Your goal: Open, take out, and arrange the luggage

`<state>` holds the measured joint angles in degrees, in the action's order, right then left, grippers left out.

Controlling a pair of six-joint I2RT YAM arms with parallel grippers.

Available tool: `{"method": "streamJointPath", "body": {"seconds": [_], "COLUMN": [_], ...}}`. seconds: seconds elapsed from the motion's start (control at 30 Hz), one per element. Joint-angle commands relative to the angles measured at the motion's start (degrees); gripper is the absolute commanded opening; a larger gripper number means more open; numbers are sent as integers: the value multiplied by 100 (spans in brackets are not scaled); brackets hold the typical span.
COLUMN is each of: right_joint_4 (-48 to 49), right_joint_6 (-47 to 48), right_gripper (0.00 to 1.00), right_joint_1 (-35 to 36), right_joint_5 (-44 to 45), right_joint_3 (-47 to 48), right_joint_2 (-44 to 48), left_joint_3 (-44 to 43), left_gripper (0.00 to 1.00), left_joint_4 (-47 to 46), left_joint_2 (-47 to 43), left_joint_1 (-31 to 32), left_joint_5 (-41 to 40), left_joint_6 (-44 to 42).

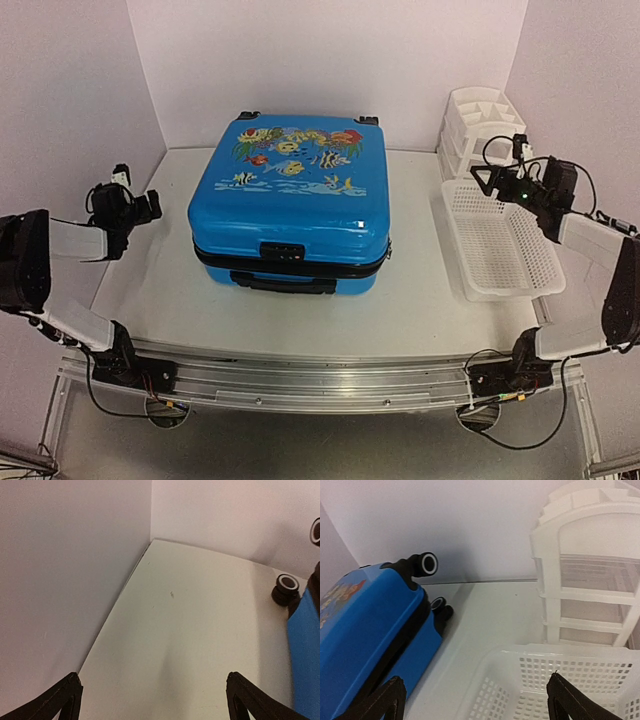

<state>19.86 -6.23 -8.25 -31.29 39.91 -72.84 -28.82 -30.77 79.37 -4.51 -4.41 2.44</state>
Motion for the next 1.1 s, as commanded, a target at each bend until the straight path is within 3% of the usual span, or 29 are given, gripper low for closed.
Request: {"method": "streamJointPath", "body": {"seconds": [0.0,0.07,0.13,0.3,0.37,0.5,0.57,0.93,1.07], "right_joint_4": [-775,-1585,-2511,-2967,-3120,-3104,-2825,-1565,-1391], "right_joint_6": [138,864,1793,2252,2438,2692,2741,3138,3151], "right_gripper": [87,84,80,68,66,57,55,48,36], "right_joint_1": [413,880,1401,2118,2688,3561,3901,4206,4205], "right_joint_5": [-1411,-1335,-1044,-962,-611,137,353,843,615], "right_joint_3": [339,453,559,126,11,-246,-338,-694,-491], "right_joint_2": [249,355,486,916,956,853,705,-8,-348], "left_joint_3": [-747,-740,-852,-1919,-2318,-2809,-2929,-3028,-3040], "left_gripper": [100,100,100,100,100,100,100,100,100], "left_joint_4": [1616,1627,1857,3808,4647,6876,7654,8297,8413], "left_joint_2": [-848,-1130,-1418,-1600,-1600,-1656,-1662,-1588,-1507], "left_joint_1": [-11,-12,-13,109,335,1039,1275,1341,1342], "left_joint_5": [944,1424,2443,4717,5114,5284,5300,4903,4619], "left_joint_6": [-727,-1046,-1587,-3284,-4231,-7530,-8644,-9461,-9487]}}
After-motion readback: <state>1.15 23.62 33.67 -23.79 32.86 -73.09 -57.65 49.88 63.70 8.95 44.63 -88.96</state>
